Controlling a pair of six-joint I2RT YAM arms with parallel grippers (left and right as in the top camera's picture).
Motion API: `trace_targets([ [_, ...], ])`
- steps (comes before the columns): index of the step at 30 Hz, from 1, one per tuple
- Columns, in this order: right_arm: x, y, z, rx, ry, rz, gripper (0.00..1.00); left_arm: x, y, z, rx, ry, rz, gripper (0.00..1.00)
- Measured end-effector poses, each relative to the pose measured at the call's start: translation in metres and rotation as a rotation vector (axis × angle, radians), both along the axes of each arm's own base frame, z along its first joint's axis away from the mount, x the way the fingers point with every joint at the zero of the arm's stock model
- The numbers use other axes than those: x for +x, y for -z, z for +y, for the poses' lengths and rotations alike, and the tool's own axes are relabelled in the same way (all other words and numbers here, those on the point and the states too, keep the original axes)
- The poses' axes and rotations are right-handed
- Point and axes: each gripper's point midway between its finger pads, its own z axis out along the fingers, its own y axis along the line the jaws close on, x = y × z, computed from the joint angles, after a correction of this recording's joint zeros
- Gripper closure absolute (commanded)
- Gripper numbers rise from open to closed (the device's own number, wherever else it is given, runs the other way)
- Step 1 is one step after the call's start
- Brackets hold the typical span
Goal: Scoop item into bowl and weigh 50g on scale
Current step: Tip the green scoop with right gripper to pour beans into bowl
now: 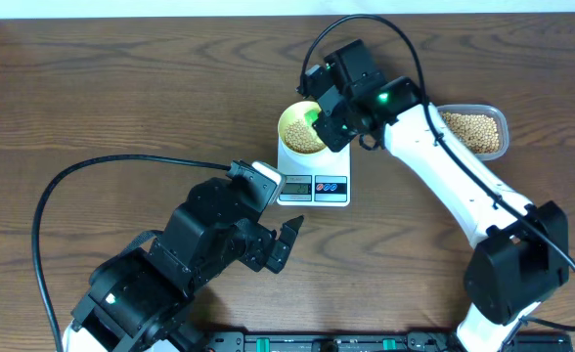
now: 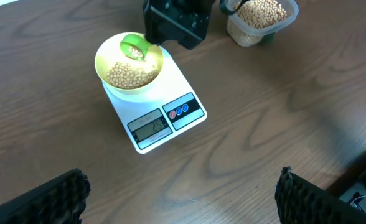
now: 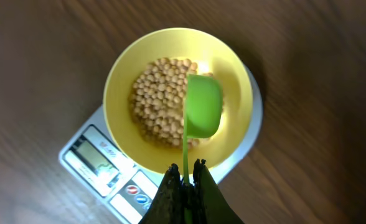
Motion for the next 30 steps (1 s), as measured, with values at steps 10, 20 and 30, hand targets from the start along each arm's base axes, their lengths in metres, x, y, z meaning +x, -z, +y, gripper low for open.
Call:
trace_targets([
  [10, -0.004, 0.000, 0.006, -0.076, -0.016, -0.048, 0.99, 0.000, 0.000, 0.000, 0.000, 0.000, 0.000, 0.02],
  [20, -0.001, -0.022, 0.000, -0.102, -0.010, -0.080, 0.99, 0.000, 0.000, 0.000, 0.000, 0.000, 0.000, 0.02],
  [30, -0.014, -0.069, -0.035, -0.084, 0.113, -0.118, 0.99, 0.000, 0.000, 0.000, 0.000, 0.000, 0.000, 0.02],
])
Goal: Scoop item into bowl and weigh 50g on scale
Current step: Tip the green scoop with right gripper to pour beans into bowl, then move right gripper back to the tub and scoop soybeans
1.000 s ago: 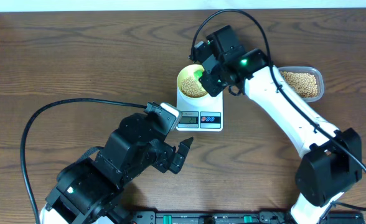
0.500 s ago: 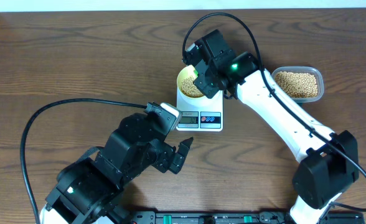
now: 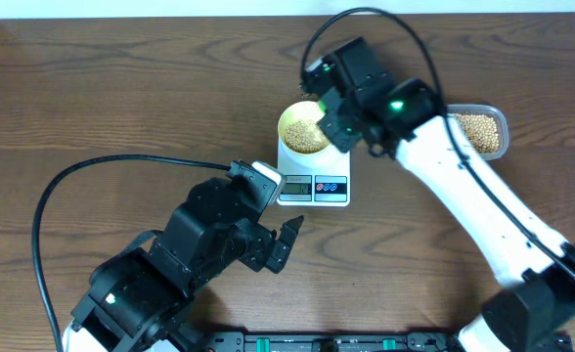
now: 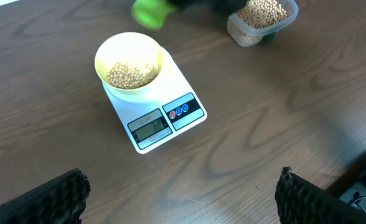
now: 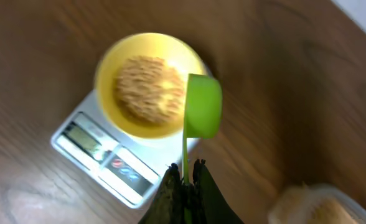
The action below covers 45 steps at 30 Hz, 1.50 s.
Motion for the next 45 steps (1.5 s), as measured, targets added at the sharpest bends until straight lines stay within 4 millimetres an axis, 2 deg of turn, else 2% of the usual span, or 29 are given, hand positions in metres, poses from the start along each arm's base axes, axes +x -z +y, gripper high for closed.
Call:
trace_targets([
  [4, 0.006, -0.013, -0.061, -0.052, 0.199, -0.009, 0.99, 0.000, 0.000, 0.000, 0.000, 0.000, 0.000, 0.03],
  [8, 0.008, -0.008, -0.129, -0.095, 0.403, 0.049, 0.99, 0.000, 0.000, 0.000, 0.000, 0.000, 0.000, 0.02],
  [10, 0.009, -0.005, -0.155, -0.091, 0.479, 0.075, 0.99, 0.000, 0.000, 0.000, 0.000, 0.000, 0.000, 0.02],
  [13, 0.009, -0.003, -0.188, -0.075, 0.572, 0.100, 0.99, 0.000, 0.000, 0.000, 0.000, 0.000, 0.000, 0.02],
  [16, 0.009, -0.002, -0.212, -0.058, 0.637, 0.112, 0.99, 0.000, 0.000, 0.000, 0.000, 0.000, 0.000, 0.02],
  [20, 0.009, -0.002, -0.230, -0.036, 0.686, 0.121, 0.99, 0.000, 0.000, 0.000, 0.000, 0.000, 0.000, 0.02],
  [29, 0.004, 0.005, -0.242, 0.017, 0.727, 0.166, 0.99, 0.000, 0.000, 0.000, 0.000, 0.000, 0.000, 0.02],
  [40, -0.021, 0.071, -0.252, -0.021, 0.862, 0.283, 0.99, 0.000, 0.000, 0.000, 0.000, 0.000, 0.000, 0.02],
  [45, -0.011, 0.081, -0.257, -0.017, 0.897, 0.229, 0.99, 0.000, 0.000, 0.000, 0.000, 0.000, 0.000, 0.02],
])
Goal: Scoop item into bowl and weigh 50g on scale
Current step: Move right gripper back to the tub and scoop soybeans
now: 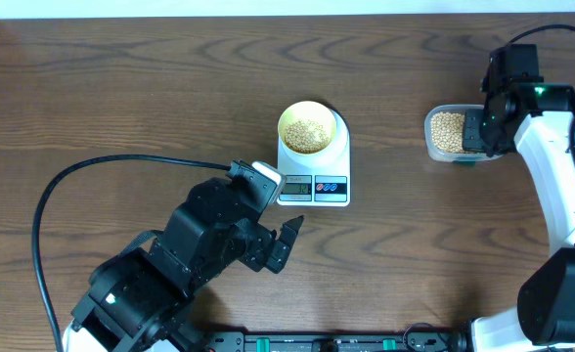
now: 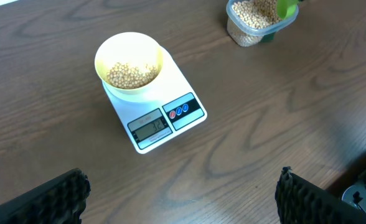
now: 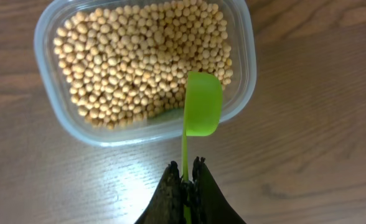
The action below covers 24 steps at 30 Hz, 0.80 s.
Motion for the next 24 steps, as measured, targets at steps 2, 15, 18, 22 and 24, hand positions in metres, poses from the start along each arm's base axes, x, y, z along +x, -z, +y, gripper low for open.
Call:
trace_targets([
  [2, 0.005, 0.005, -0.002, -0.009, 0.003, -0.022, 0.99, 0.000, 0.000, 0.000, 0.000, 0.000, 0.000, 0.02],
  [15, 0.009, 0.043, -0.001, -0.006, -0.031, -0.058, 0.99, 0.000, 0.000, 0.000, 0.000, 0.000, 0.000, 0.02],
  [18, 0.012, 0.045, -0.001, 0.042, -0.026, -0.075, 0.99, 0.000, 0.000, 0.000, 0.000, 0.000, 0.000, 0.02],
  [22, 0.012, 0.045, -0.006, 0.120, -0.005, -0.086, 0.99, 0.000, 0.000, 0.000, 0.000, 0.000, 0.000, 0.02],
  [24, 0.012, 0.046, -0.010, 0.170, 0.011, -0.094, 0.99, 0.000, 0.000, 0.000, 0.000, 0.000, 0.000, 0.02],
])
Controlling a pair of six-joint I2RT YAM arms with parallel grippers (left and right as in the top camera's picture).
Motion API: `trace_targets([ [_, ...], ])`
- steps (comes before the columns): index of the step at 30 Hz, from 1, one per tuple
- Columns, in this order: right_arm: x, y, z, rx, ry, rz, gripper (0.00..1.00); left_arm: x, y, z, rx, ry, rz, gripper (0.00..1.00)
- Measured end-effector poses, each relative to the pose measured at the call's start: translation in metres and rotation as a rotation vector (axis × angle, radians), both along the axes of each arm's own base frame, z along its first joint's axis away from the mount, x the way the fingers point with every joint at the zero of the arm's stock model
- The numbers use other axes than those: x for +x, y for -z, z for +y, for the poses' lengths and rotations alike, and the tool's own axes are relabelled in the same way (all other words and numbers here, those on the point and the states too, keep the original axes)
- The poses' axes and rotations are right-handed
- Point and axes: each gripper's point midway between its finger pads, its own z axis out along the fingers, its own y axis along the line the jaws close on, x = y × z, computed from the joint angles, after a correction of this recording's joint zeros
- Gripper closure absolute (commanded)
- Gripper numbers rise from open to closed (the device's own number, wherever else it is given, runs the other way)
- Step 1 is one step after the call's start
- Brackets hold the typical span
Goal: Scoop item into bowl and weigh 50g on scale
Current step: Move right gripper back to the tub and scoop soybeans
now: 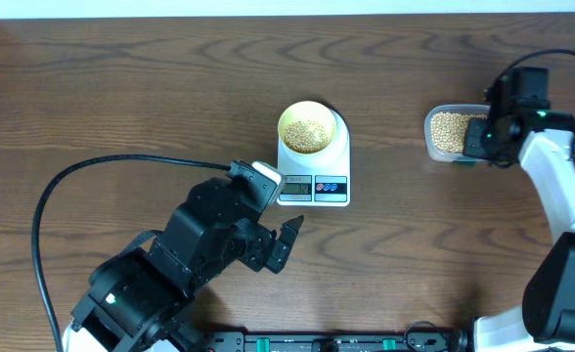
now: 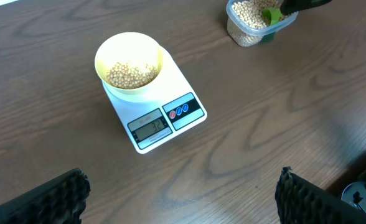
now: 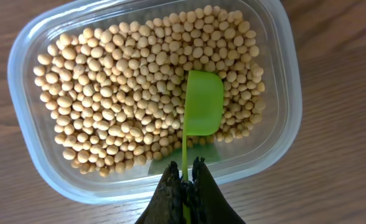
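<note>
My right gripper (image 3: 184, 180) is shut on the thin handle of a green scoop (image 3: 203, 112), whose cup sits among the soybeans inside the clear plastic tub (image 3: 46, 174). Seen from overhead, that tub (image 1: 445, 134) lies at the right, partly under the right arm. A yellow bowl (image 1: 307, 128) with a layer of soybeans rests on the white scale (image 1: 313, 186), whose display (image 2: 148, 126) reads about 30. My left gripper (image 2: 183, 193) hangs open near the front of the table, with nothing between its fingers.
A black cable (image 1: 82, 186) loops from the left arm across the left part of the wooden table (image 1: 121, 78). The scale's two buttons (image 2: 180, 111) face the front edge.
My right gripper has shifted over the tub and lower, so the green scoop's cup now lies in the beans rather than over the tub's near rim. The left arm stayed still.
The scoop was tipped in the yellow bowl on the scale, the display reading in the twenties. It then hung beside the bowl, the display near 30. Later my right gripper held it at the tub's rim, and now in the beans.
</note>
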Motion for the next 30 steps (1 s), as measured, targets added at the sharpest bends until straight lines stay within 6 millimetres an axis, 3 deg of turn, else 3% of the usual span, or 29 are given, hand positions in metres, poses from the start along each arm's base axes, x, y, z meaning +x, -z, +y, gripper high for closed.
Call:
trace_targets([
  [10, -0.006, -0.004, -0.015, 0.237, 0.065, -0.031, 0.99, 0.000, 0.000, 0.000, 0.000, 0.000, 0.000, 0.02],
  [24, -0.001, 0.007, 0.012, 0.424, 0.009, -0.040, 0.99, 0.000, 0.000, 0.000, 0.000, 0.000, 0.000, 0.02],
  [30, 0.001, 0.008, 0.014, 0.469, -0.002, -0.050, 0.99, 0.000, 0.000, 0.000, 0.000, 0.000, 0.000, 0.02],
])
